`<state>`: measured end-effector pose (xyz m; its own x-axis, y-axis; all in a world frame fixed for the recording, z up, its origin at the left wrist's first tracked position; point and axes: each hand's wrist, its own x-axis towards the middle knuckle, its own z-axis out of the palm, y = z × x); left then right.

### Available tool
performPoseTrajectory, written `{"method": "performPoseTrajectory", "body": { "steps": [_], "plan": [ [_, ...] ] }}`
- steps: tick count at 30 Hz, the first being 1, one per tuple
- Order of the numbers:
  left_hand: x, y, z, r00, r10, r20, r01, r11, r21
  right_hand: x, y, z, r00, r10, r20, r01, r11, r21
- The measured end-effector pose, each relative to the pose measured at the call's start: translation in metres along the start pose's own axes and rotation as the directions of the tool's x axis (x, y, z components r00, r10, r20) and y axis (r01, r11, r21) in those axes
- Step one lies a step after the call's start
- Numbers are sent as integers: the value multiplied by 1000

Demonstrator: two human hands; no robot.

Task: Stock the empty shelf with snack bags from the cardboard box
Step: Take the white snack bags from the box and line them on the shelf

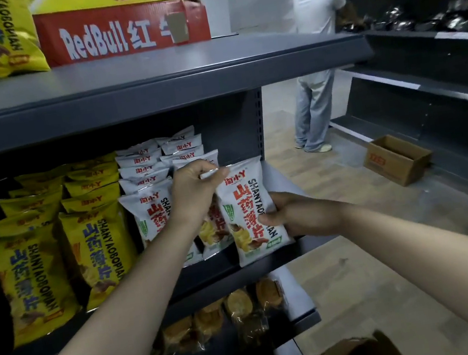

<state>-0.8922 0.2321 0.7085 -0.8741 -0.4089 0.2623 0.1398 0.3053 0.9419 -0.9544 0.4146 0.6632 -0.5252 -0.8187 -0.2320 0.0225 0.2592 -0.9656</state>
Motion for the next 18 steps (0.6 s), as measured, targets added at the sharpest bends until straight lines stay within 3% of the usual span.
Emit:
{"method": "performPoseTrajectory", "body": {
  "steps": [5,8,10,13,18],
  "plan": [
    [6,5,28,985,13,-173,-16,1000,-19,-1,-7,-23,998,54,22,-52,995,-89],
    [18,9,41,961,3,-276,-16,999,-44,3,-9,-39,1000,2,15,0,992,-127],
    [32,8,46,954,12,-300,-32,998,-60,5,-9,-41,989,-122,-85,106,978,-177],
    [50,10,54,964,62,-260,-61,998,12,21,0,-40,904,-317,-287,234,929,-287],
    [77,8,70,979,106,-173,-95,993,74,69,20,-41,789,-390,-475,250,910,-332]
  ]
}}
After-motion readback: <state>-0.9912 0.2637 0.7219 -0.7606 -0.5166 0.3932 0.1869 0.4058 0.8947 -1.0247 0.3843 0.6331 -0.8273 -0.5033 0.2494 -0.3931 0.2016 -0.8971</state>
